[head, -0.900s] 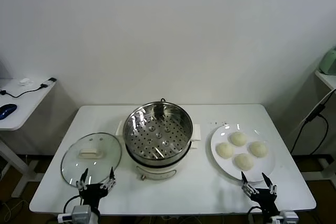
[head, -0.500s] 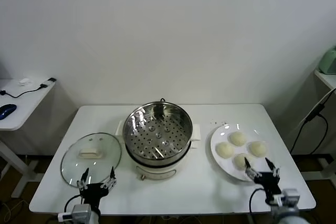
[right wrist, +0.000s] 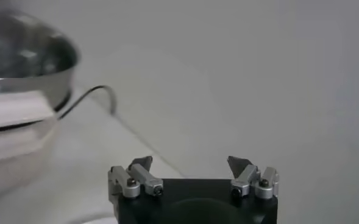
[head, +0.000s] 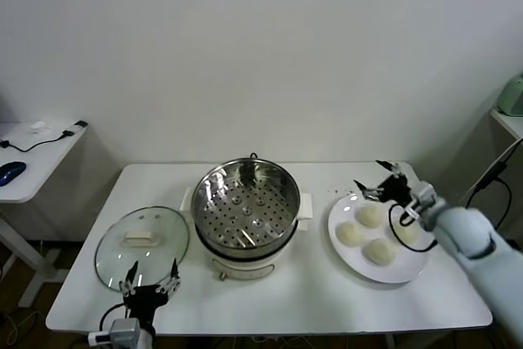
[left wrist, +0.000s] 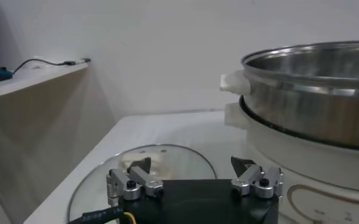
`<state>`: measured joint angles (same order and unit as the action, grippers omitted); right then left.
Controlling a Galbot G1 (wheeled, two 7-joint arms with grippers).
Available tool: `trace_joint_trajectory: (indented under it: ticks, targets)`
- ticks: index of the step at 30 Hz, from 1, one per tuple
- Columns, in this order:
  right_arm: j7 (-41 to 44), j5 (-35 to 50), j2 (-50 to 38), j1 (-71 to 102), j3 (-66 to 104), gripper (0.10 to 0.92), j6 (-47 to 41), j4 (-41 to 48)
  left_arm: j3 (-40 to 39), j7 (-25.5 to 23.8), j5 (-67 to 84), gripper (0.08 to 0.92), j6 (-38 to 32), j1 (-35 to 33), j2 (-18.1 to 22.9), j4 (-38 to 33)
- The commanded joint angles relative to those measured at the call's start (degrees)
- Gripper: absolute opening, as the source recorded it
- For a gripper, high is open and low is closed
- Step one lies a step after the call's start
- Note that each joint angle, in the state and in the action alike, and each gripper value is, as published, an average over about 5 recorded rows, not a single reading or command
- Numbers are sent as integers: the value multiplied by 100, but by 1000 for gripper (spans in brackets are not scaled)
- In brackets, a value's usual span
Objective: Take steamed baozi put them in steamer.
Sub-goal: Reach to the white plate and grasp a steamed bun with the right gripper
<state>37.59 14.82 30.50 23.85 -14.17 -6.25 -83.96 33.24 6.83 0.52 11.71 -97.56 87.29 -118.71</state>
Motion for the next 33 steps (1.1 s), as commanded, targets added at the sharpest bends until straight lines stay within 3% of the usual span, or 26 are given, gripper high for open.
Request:
trace_joint_trajectory:
  ticks: [1,6,16,33]
  targets:
    - [3274,-613,-747,-5801,-6377,823,1321,1671,-32,-14,23,823,-61,3,5,70]
    - [3385,-306,-82,-6153,-7038,823,1011,2046,-41,-24,25,823,-79,38,-8,133]
    - [2680,280,934,-5010,-6725,823,-58,2617,-52,-100,-33,823,-51,24,-12,143]
    - [2216,-48,2163,-3677,-5590,823,-47,4128,-163,-141,-247,823,-139,9,82,335]
